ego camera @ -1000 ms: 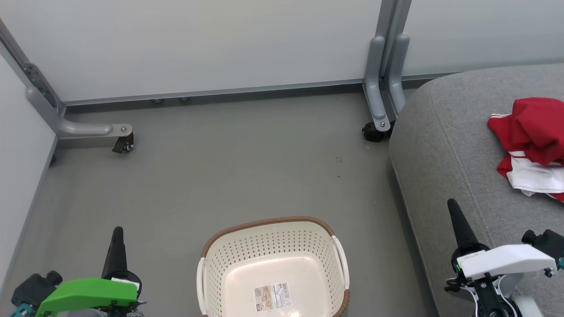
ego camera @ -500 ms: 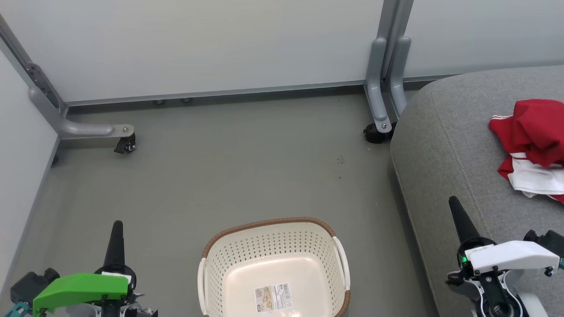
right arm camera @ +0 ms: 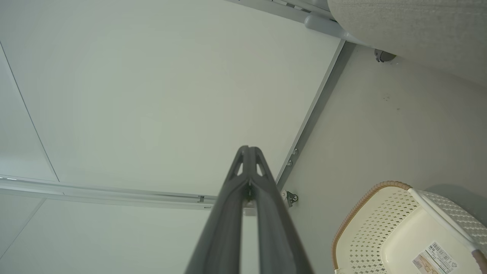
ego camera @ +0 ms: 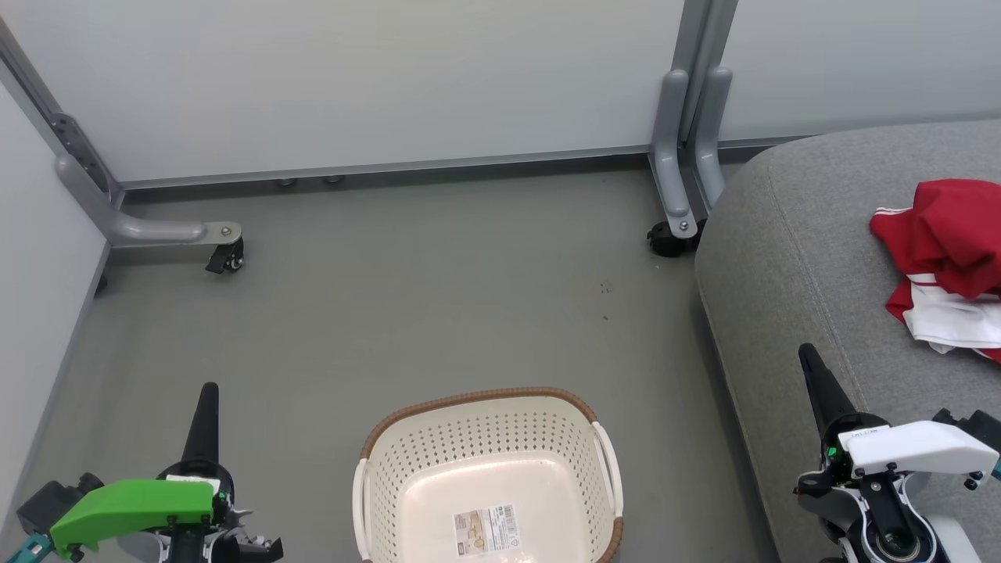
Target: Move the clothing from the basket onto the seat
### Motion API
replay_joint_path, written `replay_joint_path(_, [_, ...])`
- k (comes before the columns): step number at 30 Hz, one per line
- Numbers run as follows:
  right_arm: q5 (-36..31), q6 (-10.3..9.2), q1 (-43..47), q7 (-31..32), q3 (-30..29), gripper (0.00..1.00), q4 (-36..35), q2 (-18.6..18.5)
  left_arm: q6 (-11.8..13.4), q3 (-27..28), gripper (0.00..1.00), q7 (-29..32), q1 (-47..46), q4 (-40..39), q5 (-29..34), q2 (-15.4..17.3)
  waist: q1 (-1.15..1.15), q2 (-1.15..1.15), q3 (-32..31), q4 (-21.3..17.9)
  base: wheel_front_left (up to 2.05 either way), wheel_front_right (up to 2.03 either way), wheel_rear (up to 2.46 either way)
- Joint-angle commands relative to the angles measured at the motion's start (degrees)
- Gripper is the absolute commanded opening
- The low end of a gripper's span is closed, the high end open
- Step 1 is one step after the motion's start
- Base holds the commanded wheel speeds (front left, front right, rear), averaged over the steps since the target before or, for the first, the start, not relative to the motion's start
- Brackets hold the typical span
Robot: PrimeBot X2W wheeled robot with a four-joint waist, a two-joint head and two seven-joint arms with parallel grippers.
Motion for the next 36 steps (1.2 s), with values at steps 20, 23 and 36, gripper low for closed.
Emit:
replay_joint_path(20, [10.1,0.03,-2.4,1.9,-1.4,0.00,2.1,0.0,-0.8,0.9,0.00,2.6,-2.8,0.3,-10.5,-0.1,0.00,0.00,-0.4,0.4,0.00,0.00,0.00])
replay_joint_path(23, [11.2,0.02,-2.6,2.1,-1.6,0.00,2.4,0.0,-0.9,0.9,0.00,2.9,-2.7,0.4,-11.6,-0.1,0.00,0.00,-0.4,0.4,0.00,0.00,0.00])
replay_joint_path(36, [14.4,0.02,-3.1,2.9,-2.1,0.00,3.2,0.2,-1.0,1.1,0.00,3.8,-3.2,0.5,-15.0,-0.1,0.00,0.00,-0.6,0.6,0.00,0.00,0.00])
